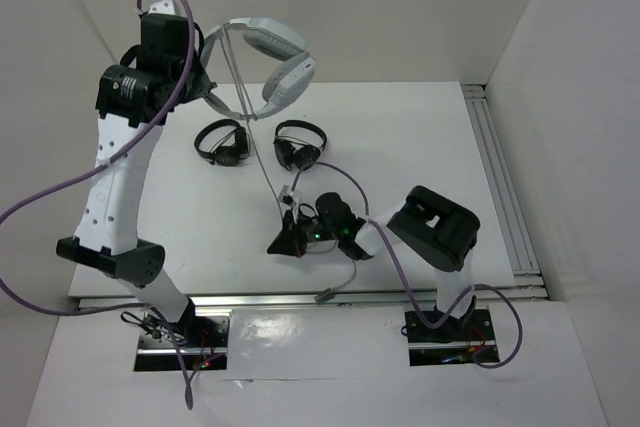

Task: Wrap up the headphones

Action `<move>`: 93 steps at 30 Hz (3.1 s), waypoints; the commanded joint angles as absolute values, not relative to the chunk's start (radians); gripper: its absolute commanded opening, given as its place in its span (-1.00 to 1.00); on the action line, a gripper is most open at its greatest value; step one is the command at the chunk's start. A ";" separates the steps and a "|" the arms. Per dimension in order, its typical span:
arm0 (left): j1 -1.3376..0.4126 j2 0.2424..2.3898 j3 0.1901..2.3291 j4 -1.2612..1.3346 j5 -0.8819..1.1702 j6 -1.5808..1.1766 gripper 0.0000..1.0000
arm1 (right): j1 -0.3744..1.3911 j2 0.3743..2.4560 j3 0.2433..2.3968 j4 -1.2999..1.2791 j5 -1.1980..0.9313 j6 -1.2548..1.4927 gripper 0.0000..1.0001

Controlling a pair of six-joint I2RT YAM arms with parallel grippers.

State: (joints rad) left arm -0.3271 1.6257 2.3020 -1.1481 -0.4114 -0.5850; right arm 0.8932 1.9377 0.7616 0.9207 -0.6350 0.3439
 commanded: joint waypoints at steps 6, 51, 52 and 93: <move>-0.175 1.723 2.254 -0.985 -0.348 -0.609 -1.00 | 1.097 1.568 0.634 0.823 -0.395 0.168 -1.00; -0.782 1.055 1.399 -1.075 -0.239 -0.327 -1.00 | 0.608 1.376 1.266 0.241 0.404 -0.500 -1.00; -0.782 1.045 1.422 -1.086 -0.239 -0.327 -1.00 | 0.591 1.387 1.278 0.174 0.293 -0.477 -1.00; -0.183 1.663 2.062 -0.904 -0.491 -0.635 -1.00 | 1.188 1.425 0.682 0.665 -0.328 0.235 -1.00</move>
State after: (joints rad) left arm -0.1928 1.7153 2.1078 -1.1805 -0.4431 -0.4953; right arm 1.0870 1.5646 0.6189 1.0424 -0.4007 0.4904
